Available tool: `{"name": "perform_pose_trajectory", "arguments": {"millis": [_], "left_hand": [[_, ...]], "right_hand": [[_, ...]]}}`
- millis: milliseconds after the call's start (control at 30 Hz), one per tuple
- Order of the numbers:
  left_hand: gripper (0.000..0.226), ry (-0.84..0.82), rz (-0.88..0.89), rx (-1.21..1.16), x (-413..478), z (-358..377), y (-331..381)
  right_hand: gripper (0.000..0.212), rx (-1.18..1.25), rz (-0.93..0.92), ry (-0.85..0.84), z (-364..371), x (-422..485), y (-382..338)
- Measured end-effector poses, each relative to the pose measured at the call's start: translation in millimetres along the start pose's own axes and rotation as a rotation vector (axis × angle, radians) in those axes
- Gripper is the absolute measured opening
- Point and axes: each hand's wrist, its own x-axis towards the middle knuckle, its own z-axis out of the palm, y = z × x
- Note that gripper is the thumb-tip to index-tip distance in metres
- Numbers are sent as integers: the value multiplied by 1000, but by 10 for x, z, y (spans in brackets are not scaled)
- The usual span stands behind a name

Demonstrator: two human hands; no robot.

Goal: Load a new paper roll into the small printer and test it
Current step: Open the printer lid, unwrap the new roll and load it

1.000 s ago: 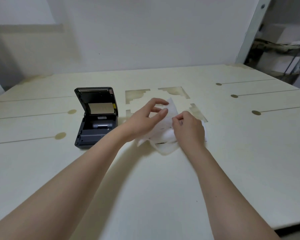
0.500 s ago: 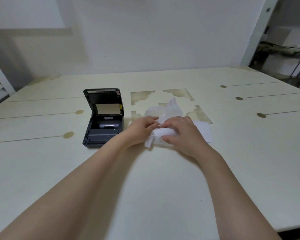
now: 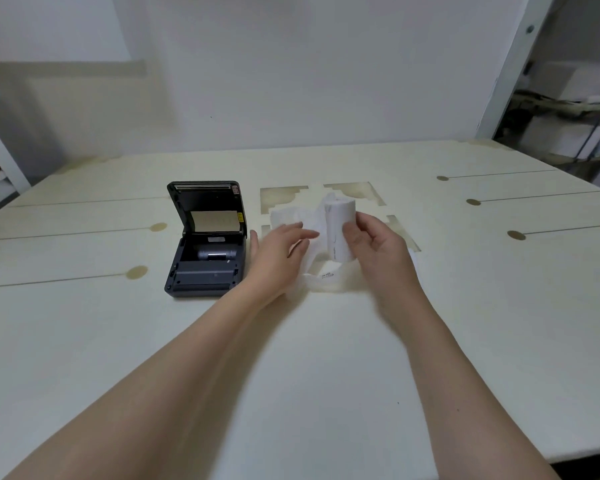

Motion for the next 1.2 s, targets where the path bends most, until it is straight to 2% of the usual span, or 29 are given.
{"name": "perform_pose_trajectory", "arguments": {"millis": [67, 133, 333, 400, 500, 600, 700, 767, 833, 900, 1000, 1200], "left_hand": [[32, 113, 33, -91, -60, -72, 77], [33, 152, 45, -194, -143, -166, 158], [37, -54, -87, -624, -389, -445, 274], [43, -102, -134, -699, -401, -506, 277], [47, -70, -188, -909, -398, -586, 226], [41, -4, -173, -1012, -396, -607, 121], [42, 91, -164, -1104, -402, -570, 16], [48, 143, -161, -1144, -398, -526, -40], [41, 150, -145, -1163, -385, -492, -57], [37, 129, -122, -1160, -369, -490, -65], [44, 67, -115, -1196, -363, -540, -82], [31, 67, -128, -1238, -357, -569, -112]], "right_hand": [[30, 70, 66, -17, 35, -10, 18], [30, 174, 128, -51, 87, -32, 18], [34, 427, 211, -94, 334, -34, -162], [34, 408, 230, -126, 445, 8, -247], [32, 317, 226, -138, 593, 88, -304], [23, 224, 166, -69, 725, 93, -264], [27, 110, 72, 9, 814, 33, -159], [21, 5, 8, 37, 834, 4, -117], [14, -41, -46, 61, 831, -4, -122], [13, -34, -61, 76, 808, 3, -138], [12, 5, -67, 80, 770, 1, -165], [7, -13, -139, -19, 737, -12, -183]]}}
